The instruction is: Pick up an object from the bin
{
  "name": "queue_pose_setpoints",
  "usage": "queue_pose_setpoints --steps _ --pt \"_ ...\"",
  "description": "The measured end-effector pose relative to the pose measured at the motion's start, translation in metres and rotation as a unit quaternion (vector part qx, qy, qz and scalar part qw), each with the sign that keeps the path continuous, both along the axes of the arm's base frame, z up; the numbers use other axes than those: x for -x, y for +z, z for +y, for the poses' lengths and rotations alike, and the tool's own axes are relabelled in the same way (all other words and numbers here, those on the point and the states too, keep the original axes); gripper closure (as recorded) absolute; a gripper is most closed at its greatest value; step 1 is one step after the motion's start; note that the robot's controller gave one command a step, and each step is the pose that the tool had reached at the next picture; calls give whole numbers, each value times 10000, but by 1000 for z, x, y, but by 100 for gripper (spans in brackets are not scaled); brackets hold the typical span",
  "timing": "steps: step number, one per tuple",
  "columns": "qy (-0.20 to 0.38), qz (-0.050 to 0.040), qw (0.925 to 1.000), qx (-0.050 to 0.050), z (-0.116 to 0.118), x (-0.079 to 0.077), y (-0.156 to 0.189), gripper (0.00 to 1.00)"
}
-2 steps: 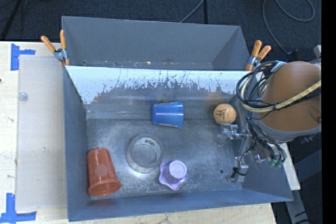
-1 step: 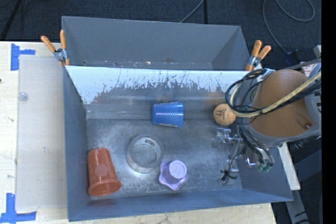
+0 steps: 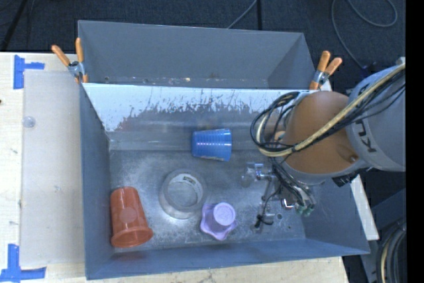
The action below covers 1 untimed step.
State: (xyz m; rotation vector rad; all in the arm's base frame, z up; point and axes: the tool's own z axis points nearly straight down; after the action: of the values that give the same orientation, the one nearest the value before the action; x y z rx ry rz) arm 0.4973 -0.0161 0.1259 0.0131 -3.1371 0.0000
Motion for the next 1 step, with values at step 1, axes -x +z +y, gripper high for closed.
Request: queue_pose_setpoints --steps 1 --pt "775 -22 9970 -5 38 12 -46 0"
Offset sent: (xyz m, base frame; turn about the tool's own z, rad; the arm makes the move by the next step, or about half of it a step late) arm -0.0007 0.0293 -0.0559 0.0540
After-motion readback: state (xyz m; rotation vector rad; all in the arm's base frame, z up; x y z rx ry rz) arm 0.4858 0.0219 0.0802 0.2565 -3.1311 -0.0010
